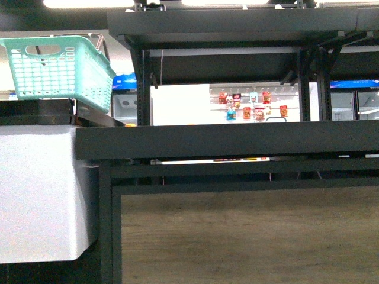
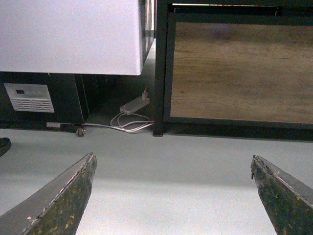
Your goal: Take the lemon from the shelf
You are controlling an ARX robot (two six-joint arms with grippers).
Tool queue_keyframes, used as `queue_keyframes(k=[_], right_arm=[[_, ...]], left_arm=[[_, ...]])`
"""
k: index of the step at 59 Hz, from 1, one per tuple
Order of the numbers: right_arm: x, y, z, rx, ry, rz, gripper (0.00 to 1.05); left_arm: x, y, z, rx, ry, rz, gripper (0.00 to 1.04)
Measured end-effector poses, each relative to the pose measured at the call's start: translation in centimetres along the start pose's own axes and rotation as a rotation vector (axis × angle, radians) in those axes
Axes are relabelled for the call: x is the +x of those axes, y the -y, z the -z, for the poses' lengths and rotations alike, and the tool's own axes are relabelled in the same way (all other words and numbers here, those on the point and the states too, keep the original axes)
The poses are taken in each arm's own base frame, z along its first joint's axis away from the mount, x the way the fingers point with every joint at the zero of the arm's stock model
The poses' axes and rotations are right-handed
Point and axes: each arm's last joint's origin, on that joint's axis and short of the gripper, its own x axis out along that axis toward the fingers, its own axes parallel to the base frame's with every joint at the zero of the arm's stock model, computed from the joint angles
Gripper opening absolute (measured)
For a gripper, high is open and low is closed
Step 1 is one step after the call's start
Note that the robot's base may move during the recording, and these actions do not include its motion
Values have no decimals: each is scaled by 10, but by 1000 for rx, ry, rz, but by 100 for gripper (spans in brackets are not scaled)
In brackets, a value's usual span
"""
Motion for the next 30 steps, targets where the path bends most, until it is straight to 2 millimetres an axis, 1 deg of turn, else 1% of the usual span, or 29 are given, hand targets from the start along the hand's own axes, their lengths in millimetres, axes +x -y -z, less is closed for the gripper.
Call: queue_keyframes(k=[30], right_arm=[[0,0,0,0,0,1,102]], left_arm=[[0,0,0,0,0,-1,97]])
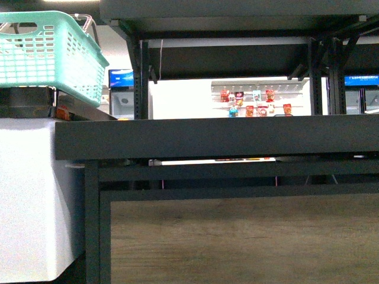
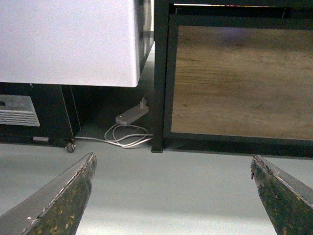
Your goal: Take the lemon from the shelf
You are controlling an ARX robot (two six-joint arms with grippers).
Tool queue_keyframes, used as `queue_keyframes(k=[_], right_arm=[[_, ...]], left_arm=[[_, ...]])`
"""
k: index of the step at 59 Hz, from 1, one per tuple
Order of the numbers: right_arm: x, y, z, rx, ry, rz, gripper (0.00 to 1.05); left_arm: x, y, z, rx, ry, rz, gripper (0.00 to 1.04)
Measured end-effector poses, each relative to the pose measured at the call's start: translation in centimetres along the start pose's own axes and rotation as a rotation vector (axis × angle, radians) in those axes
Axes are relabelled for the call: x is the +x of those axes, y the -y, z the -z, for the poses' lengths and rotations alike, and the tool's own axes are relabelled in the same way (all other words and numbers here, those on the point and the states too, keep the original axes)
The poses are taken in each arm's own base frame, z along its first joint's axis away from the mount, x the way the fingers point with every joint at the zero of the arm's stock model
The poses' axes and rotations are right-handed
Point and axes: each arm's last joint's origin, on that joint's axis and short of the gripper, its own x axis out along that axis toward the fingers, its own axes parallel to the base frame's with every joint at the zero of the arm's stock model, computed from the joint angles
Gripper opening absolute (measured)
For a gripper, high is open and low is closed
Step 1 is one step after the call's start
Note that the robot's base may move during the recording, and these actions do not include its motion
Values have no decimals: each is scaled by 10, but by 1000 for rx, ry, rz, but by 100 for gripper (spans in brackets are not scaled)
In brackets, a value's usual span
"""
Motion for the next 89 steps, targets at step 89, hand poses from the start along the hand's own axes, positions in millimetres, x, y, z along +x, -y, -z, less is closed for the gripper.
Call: queue_keyframes(k=[89], right_arm=[[0,0,0,0,0,-2,102]], left_arm=[[0,0,0,0,-1,1,97]])
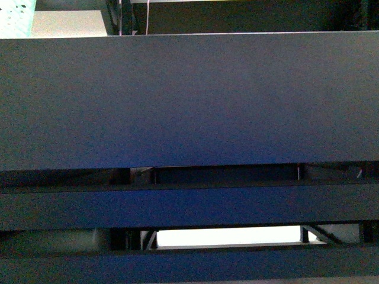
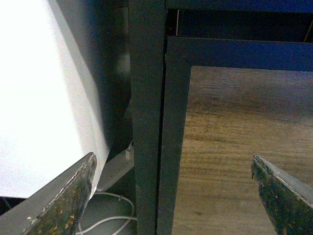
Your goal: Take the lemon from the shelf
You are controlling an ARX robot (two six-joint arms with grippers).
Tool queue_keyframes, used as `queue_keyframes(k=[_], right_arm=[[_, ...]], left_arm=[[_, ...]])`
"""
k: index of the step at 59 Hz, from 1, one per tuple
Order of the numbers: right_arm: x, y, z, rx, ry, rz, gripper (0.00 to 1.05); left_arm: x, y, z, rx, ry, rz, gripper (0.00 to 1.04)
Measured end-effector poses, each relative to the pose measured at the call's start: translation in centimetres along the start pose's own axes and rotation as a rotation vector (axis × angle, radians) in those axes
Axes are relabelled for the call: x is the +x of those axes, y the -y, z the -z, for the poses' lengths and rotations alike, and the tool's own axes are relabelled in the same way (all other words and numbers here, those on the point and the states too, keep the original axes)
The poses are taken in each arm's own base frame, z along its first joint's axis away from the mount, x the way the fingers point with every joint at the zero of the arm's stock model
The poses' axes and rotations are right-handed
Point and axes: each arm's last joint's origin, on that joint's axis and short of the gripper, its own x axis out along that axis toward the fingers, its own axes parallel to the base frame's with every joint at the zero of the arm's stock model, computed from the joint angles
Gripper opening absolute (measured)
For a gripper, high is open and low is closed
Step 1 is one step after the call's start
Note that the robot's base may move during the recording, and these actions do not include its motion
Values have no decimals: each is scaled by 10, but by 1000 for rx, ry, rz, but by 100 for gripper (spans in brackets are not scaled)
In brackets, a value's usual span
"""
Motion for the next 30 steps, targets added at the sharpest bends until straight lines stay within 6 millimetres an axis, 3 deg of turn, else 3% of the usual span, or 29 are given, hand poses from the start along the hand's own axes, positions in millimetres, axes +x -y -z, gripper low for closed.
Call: queue_keyframes(k=[30], right_arm=[[0,0,0,0,0,0,102]], left_arm=[[0,0,0,0,0,0,97]])
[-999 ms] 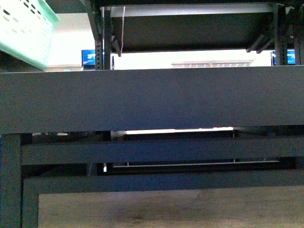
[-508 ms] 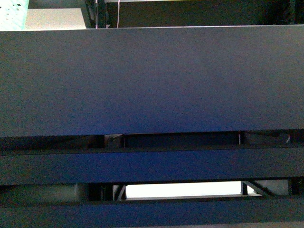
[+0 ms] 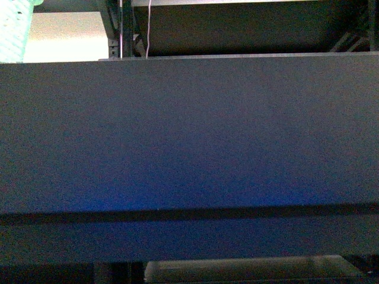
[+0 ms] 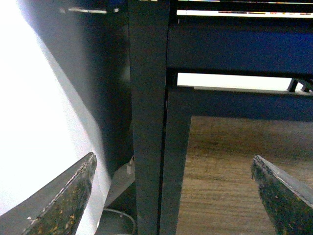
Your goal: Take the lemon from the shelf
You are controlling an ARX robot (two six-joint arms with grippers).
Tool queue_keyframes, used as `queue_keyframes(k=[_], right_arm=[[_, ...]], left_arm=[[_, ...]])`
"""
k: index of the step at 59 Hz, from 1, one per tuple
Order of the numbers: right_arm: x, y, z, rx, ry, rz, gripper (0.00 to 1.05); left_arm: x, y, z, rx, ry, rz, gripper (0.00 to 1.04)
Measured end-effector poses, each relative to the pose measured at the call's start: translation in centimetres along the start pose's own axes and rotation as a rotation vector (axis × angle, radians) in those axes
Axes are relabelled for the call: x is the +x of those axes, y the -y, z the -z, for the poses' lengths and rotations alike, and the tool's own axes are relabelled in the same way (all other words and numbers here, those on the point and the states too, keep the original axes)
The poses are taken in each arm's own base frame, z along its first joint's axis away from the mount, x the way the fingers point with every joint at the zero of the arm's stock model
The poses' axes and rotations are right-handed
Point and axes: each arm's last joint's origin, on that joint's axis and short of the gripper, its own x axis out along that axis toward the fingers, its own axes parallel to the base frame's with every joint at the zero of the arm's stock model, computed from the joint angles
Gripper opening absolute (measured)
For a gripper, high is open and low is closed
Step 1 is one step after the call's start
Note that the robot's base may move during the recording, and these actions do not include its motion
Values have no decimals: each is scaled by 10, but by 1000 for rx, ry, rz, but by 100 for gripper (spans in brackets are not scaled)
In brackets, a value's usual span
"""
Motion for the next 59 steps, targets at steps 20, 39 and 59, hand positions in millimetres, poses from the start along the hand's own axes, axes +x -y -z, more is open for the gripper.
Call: queue_keyframes(k=[20,39,59], right_arm=[[0,0,0,0,0,0,102],[0,0,0,0,0,-1,102],[0,0,0,0,0,0,102]], left_arm=[[0,0,0,0,0,0,97],[0,0,0,0,0,0,97],[0,0,0,0,0,0,97]])
